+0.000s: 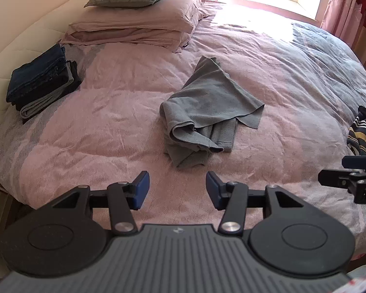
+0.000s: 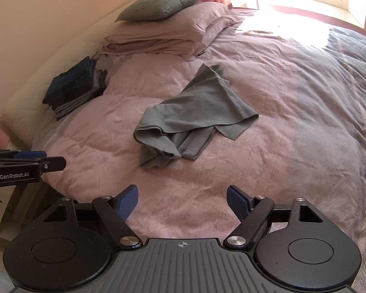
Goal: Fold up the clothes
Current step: 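Move both open grippers toward the crumpled grey skirt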
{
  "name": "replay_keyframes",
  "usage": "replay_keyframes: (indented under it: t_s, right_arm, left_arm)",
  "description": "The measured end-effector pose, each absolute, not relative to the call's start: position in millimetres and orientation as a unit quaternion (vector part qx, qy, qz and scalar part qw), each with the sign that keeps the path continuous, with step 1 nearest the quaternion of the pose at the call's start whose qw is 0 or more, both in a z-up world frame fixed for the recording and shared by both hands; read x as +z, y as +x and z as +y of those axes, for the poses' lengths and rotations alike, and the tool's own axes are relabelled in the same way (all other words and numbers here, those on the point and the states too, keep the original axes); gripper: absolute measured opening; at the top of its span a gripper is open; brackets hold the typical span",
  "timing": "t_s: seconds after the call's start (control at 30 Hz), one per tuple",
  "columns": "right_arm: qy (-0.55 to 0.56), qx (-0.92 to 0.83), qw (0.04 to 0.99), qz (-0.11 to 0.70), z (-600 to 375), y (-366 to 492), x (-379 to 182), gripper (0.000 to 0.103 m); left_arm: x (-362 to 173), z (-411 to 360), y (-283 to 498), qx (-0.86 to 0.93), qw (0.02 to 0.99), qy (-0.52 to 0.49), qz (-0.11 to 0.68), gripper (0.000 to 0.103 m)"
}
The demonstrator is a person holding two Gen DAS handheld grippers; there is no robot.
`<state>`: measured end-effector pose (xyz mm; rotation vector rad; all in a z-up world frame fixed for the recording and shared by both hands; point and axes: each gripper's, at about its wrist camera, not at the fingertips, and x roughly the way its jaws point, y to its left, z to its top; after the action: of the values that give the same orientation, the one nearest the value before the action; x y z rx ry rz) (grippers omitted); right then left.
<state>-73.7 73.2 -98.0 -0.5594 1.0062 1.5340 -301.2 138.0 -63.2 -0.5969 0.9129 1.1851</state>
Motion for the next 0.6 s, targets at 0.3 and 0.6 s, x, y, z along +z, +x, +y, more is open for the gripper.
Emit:
replay_keyframes:
  t_s: [0.3,0.6]
  right_arm:
    - [-0.170,0.573,0.622,0.506,117.9,-68.9,-124.0,0.077]
    - [-0.024,0.323,0.712,0.623,116.9,-67.4,-170.4,0.077]
  left_arm:
    - [-91.5,225.5,-329.7,0.469,0.717,-0.241,0.455,0.050]
    - [-146.2,327.8,-324.3,0.310,0.772,-0.151,0.534,0.061]
